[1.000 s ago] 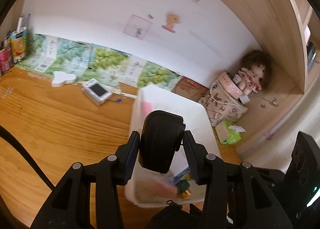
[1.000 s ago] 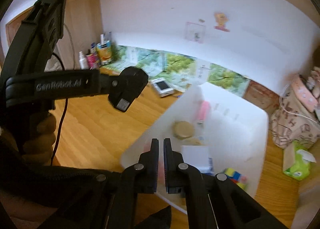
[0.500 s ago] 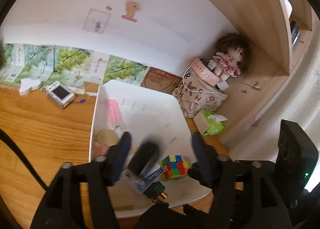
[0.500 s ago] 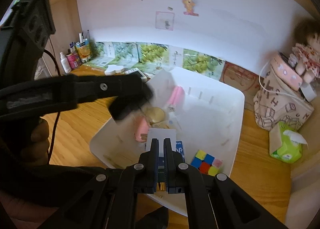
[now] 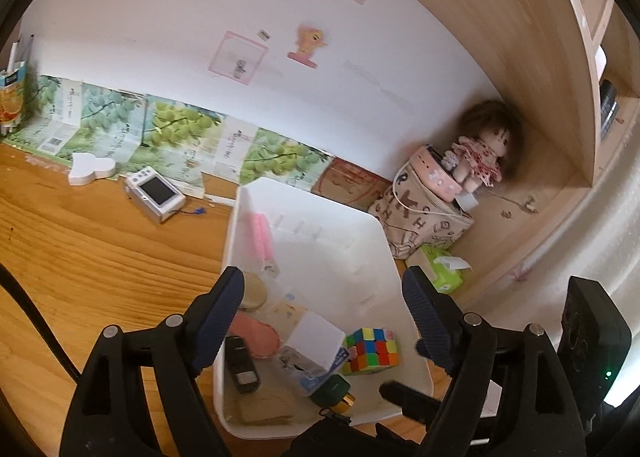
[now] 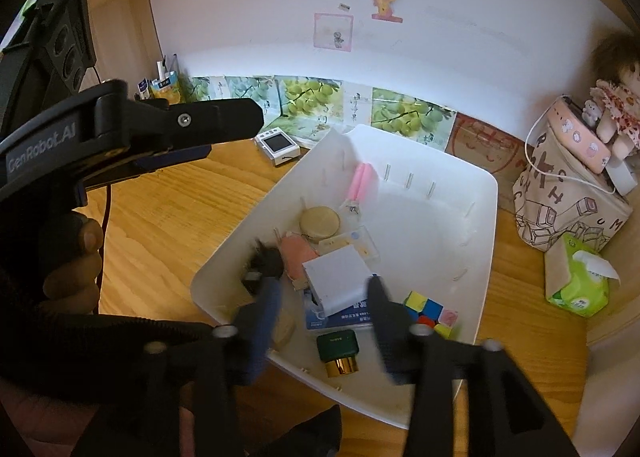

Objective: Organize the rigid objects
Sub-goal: 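Lower the tape dispenser into the tray with the right tool while the left tool drops the black plug there, then withdraw both open tools from the tray toward the white card and white device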

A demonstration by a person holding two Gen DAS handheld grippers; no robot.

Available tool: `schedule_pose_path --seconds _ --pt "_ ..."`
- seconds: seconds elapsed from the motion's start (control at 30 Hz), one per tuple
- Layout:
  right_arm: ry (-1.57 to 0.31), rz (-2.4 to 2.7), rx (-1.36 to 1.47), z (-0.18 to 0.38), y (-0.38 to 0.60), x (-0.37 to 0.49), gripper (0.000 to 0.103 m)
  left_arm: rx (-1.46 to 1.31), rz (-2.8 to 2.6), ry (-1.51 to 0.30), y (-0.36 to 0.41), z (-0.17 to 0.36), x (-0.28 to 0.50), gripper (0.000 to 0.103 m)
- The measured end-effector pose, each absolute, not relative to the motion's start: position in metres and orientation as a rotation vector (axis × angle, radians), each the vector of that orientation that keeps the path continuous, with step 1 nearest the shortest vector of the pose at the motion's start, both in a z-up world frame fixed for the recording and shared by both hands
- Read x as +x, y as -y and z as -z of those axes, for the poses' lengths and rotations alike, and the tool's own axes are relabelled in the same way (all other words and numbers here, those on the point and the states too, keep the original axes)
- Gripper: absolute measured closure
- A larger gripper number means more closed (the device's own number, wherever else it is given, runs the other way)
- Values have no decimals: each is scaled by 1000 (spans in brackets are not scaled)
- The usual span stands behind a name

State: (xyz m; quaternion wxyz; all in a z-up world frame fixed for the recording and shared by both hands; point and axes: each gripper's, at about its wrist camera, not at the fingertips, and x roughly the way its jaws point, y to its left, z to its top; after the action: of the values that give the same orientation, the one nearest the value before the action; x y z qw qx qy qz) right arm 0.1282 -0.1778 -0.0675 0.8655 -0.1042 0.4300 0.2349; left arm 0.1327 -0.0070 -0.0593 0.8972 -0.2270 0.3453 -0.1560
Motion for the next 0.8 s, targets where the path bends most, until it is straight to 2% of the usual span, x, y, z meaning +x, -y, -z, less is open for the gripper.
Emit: schedule_pose_path --seconds 0.17,0.8 --pt "-917 -484 -196 67 167 127 37 -477 304 -744 -8 65 133 19" --pt "-914 -374 -36 66 72 123 37 -388 303 -912 -107 85 139 19"
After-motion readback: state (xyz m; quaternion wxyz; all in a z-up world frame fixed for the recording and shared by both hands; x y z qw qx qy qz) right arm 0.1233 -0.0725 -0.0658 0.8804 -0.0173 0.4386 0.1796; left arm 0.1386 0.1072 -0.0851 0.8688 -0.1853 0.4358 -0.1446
